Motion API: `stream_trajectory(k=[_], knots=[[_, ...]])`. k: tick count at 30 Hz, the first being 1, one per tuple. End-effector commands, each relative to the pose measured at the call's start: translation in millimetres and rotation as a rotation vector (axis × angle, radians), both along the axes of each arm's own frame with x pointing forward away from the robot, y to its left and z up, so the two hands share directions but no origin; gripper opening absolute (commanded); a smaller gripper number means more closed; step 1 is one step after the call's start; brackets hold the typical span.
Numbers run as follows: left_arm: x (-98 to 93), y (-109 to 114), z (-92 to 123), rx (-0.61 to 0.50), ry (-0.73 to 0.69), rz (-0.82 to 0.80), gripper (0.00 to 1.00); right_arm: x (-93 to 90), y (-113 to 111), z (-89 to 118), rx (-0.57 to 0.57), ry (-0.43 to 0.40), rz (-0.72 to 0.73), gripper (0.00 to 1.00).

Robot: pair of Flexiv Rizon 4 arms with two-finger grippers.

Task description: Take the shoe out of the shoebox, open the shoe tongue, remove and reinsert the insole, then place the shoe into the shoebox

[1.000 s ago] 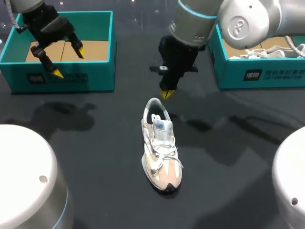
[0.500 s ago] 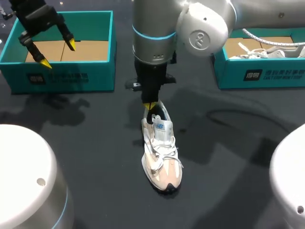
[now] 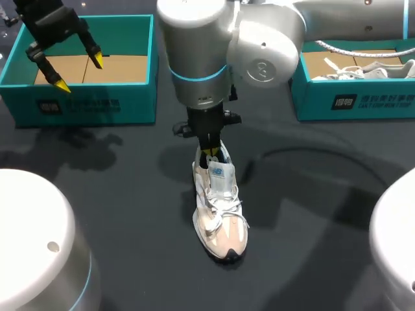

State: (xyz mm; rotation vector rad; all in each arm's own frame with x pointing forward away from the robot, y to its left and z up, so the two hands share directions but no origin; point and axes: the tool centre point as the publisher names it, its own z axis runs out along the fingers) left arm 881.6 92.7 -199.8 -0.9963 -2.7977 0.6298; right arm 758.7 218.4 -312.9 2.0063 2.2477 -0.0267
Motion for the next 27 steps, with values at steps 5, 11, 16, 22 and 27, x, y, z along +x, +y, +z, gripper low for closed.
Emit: stream_trajectory(k=[5,11,16,22,27], knots=[[-0.4,0,1,0.002,-0.001,-0.001,1.00,-2.4,15,0,-0.124,-0.026,-0.023,0.00],[-0.4,0,1,0.002,-0.001,-0.001,1.00,1.3,7,-13,-0.159,-0.058,-0.044,0.00],[-0.4,0,1,0.002,-0.001,-0.001,1.00,2.9,-5,-24,-0.204,-0.105,-0.069,0.00],[-0.4,0,1,0.002,-0.001,-0.001,1.00,1.8,-17,-31,-0.269,-0.135,-0.104,0.00],[-0.4,0,1,0.002,-0.001,-0.001,1.00,5.2,-26,-50,-0.273,-0.122,-0.104,0.00]])
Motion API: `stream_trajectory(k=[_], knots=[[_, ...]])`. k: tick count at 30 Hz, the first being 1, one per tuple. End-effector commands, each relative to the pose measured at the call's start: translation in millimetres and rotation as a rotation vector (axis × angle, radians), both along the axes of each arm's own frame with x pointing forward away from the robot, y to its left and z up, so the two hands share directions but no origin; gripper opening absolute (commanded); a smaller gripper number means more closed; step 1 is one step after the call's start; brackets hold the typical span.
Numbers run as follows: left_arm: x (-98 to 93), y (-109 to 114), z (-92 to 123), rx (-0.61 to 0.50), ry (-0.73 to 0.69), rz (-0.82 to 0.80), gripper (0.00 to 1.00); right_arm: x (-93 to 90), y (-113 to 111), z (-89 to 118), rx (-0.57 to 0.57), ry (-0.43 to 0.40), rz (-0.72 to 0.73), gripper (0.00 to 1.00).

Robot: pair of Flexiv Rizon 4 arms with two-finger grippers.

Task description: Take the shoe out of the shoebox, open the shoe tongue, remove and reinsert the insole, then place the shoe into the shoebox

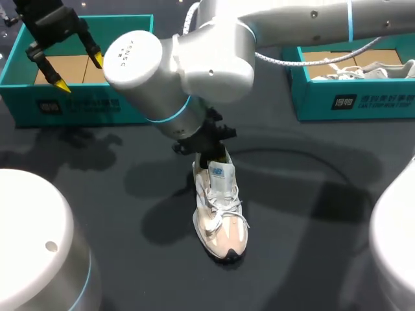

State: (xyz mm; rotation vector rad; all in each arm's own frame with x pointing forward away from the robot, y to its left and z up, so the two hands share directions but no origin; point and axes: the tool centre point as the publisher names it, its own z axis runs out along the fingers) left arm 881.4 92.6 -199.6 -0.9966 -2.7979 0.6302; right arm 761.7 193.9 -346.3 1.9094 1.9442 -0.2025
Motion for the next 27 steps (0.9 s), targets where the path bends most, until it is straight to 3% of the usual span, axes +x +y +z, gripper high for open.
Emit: stream_trajectory(k=[1,8,14,18,27], knots=[[-0.3,1,0,0.002,-0.001,-0.001,1.00,3.3,-2,-20,0.006,0.015,-0.002,0.00],[-0.3,1,0,0.002,-0.001,-0.001,1.00,6.3,-3,-34,0.022,0.054,0.012,0.00],[-0.3,1,0,0.002,-0.001,-0.001,1.00,-2.4,7,-1,-0.047,-0.016,0.036,0.00],[-0.3,1,0,0.002,-0.001,-0.001,1.00,-3.4,9,4,-0.118,-0.004,0.037,0.00],[-0.3,1,0,0.002,-0.001,-0.001,1.00,-1.8,-12,-38,-0.085,0.111,0.015,0.00]])
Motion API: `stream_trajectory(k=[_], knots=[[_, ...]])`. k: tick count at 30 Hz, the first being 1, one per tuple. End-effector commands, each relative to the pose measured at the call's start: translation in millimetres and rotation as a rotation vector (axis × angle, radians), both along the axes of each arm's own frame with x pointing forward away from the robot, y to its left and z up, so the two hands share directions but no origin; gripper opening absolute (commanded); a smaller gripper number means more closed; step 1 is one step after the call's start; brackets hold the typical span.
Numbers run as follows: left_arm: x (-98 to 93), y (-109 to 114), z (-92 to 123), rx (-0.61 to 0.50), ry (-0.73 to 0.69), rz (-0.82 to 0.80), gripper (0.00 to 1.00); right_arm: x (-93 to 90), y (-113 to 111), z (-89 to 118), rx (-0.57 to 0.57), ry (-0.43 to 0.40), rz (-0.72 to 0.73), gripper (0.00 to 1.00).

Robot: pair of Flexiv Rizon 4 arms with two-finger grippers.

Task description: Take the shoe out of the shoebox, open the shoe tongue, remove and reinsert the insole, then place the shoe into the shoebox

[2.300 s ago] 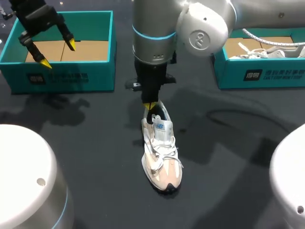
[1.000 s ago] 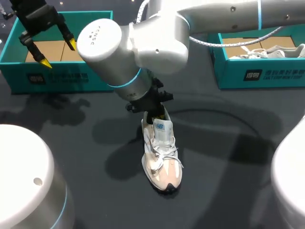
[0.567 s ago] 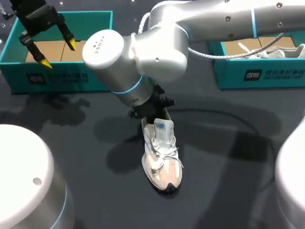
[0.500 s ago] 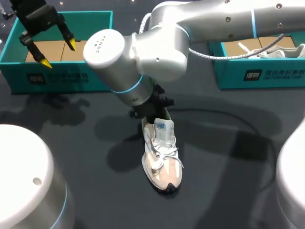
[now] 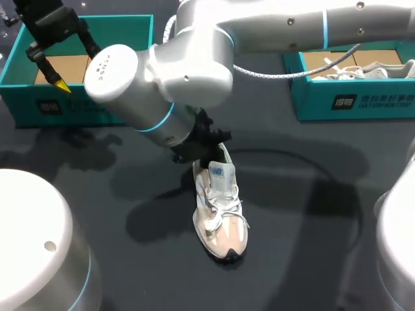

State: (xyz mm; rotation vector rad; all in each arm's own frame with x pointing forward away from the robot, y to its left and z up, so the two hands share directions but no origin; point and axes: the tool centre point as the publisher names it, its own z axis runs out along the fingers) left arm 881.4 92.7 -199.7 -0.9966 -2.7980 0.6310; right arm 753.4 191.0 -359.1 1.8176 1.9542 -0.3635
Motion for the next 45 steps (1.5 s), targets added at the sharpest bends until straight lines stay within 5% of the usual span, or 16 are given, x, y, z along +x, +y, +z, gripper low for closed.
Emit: stream_trajectory(k=[1,7,18,26,33,45], knots=[[-0.2,1,0,0.003,0.000,-0.001,1.00,5.7,-10,-29,0.040,0.058,-0.023,0.00],[-0.2,1,0,0.003,0.000,-0.001,1.00,0.6,-9,-41,0.100,0.104,-0.013,0.00],[-0.2,1,0,0.003,0.000,-0.001,1.00,-2.1,-8,4,0.185,-0.012,0.044,0.00],[-0.2,1,0,0.003,0.000,-0.001,1.00,16.3,-12,-37,0.301,0.102,0.060,0.00],[-0.2,1,0,0.003,0.000,-0.001,1.00,-1.2,-1,-58,0.393,0.161,0.069,0.00],[-0.2,1,0,0.003,0.000,-0.001,1.00,-18.6,9,-1,0.322,0.151,0.068,0.00]])
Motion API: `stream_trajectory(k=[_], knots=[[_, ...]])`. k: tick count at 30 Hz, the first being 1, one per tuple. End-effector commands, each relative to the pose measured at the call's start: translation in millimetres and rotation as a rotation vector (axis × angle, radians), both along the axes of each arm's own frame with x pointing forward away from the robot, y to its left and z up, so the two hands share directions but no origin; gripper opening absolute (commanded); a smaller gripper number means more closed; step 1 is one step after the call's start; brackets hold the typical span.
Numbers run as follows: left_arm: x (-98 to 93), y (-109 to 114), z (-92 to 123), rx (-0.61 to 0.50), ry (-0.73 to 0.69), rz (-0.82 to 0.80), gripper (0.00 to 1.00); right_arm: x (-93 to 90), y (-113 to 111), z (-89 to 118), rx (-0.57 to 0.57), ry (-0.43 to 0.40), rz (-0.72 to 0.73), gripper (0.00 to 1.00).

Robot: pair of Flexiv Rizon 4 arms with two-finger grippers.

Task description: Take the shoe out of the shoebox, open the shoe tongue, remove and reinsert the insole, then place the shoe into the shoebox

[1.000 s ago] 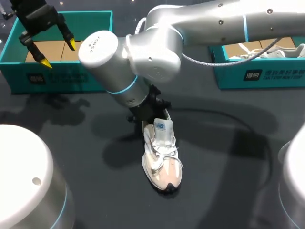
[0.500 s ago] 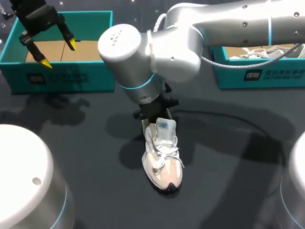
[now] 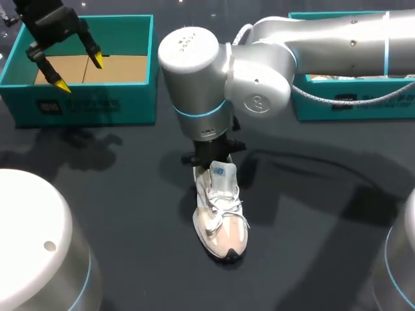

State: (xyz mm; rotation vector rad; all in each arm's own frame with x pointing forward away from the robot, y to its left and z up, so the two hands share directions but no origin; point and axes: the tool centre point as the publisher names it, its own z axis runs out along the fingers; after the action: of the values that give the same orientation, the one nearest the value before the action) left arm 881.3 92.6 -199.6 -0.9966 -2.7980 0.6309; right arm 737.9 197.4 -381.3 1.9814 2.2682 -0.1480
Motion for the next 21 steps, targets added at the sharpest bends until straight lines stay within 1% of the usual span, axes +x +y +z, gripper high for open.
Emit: stream_trajectory(k=[1,2,4,5,7,11,15,16,17,18,21], knots=[[-0.2,1,0,0.003,-0.001,-0.001,1.00,-2.2,4,22,-0.008,0.033,0.028,0.00],[-0.2,1,0,0.003,-0.001,-0.001,1.00,-1.3,4,23,-0.010,0.036,0.028,0.00],[-0.2,1,0,0.003,-0.001,-0.001,1.00,2.4,6,23,-0.001,0.099,0.050,0.00],[-0.2,1,0,0.003,-0.001,-0.001,1.00,3.6,6,22,0.006,0.104,0.049,0.00],[-0.2,1,0,0.003,-0.001,-0.001,1.00,6.0,6,21,0.017,0.146,0.057,0.00],[-0.2,1,0,0.003,-0.001,-0.001,1.00,8.1,5,18,0.038,0.185,0.057,0.00],[-0.2,1,0,0.003,-0.001,-0.001,1.00,6.4,4,18,0.065,0.227,0.052,0.00],[-0.2,1,0,0.003,-0.001,-0.001,1.00,5.3,4,18,0.070,0.240,0.054,0.05],[-0.2,1,0,0.003,-0.001,-0.001,1.00,4.1,5,19,0.070,0.246,0.052,0.14],[-0.2,1,0,0.003,-0.001,-0.001,1.00,2.8,6,20,0.070,0.251,0.049,0.20],[-0.2,1,0,0.003,-0.001,-0.001,1.00,-0.5,8,23,0.069,0.274,0.047,0.25]])
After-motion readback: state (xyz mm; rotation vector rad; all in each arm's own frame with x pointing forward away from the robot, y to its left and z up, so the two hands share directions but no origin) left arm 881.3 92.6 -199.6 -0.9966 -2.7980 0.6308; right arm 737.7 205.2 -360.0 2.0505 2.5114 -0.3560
